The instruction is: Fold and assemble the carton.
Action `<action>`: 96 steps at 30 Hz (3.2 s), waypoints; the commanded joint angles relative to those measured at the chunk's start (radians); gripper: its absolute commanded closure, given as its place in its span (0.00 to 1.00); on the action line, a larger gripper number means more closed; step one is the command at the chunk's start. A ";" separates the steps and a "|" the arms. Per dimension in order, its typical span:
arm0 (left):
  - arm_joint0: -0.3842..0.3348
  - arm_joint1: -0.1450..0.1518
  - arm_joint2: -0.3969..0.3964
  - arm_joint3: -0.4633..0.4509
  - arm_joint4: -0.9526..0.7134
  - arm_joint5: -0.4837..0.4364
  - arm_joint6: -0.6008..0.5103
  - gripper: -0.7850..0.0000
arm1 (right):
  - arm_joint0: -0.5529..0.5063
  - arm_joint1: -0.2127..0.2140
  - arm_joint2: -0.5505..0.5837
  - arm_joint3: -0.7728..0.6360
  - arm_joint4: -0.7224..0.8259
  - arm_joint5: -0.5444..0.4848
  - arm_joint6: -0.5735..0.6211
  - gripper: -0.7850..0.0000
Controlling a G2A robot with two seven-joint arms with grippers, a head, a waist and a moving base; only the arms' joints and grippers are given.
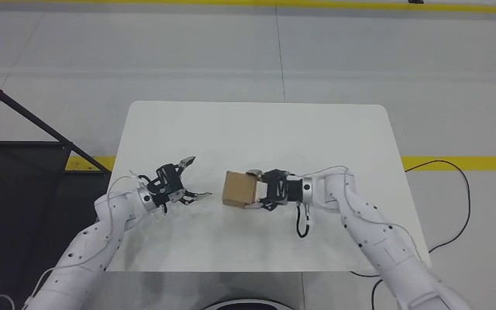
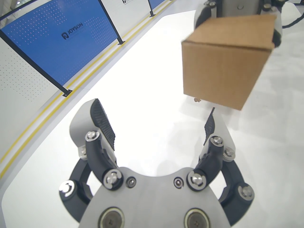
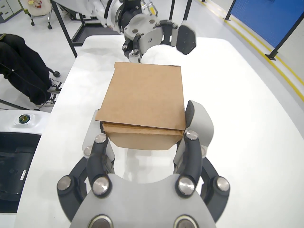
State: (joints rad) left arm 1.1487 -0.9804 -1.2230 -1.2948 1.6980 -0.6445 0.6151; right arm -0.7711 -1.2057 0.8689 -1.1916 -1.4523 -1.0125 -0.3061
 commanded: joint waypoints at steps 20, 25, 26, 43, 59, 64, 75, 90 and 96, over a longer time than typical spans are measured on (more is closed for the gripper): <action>0.004 0.002 0.007 -0.005 0.000 -0.004 0.012 0.00 | 0.072 0.140 0.069 -0.149 0.164 0.000 -0.102 0.65; 0.005 0.002 0.010 -0.006 -0.002 -0.003 0.013 0.00 | 0.095 0.160 0.089 -0.154 0.272 0.000 -0.100 0.95; 0.005 0.002 0.012 -0.007 -0.002 -0.002 0.013 0.00 | 0.100 0.164 0.093 -0.155 0.295 0.000 -0.098 1.00; -0.002 0.000 0.030 0.002 -0.001 -0.001 0.018 0.00 | 0.166 0.199 0.177 -0.119 0.784 0.000 -0.064 1.00; 0.000 0.000 0.032 -0.002 -0.007 0.007 0.017 0.00 | 0.147 0.226 0.208 -0.255 0.617 0.000 -0.002 1.00; 0.000 0.000 0.032 -0.002 -0.007 0.007 0.017 0.00 | 0.098 0.240 0.271 -0.367 0.374 0.062 -0.011 1.00; 0.000 0.000 0.032 -0.002 -0.007 0.007 0.017 0.00 | -0.071 0.259 0.365 -0.663 0.073 0.316 0.108 1.00; 0.000 0.000 0.032 -0.002 -0.007 0.007 0.017 0.00 | -0.147 0.262 0.427 -0.652 0.173 0.304 0.120 1.00; 0.000 0.000 0.032 -0.002 -0.007 0.007 0.017 0.00 | -0.169 0.260 0.444 -0.607 0.234 0.291 0.045 1.00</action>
State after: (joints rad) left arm 1.1490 -0.9804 -1.1914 -1.2963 1.6905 -0.6371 0.6319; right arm -0.9354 -0.9458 1.3093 -1.8043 -1.2249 -0.7205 -0.2427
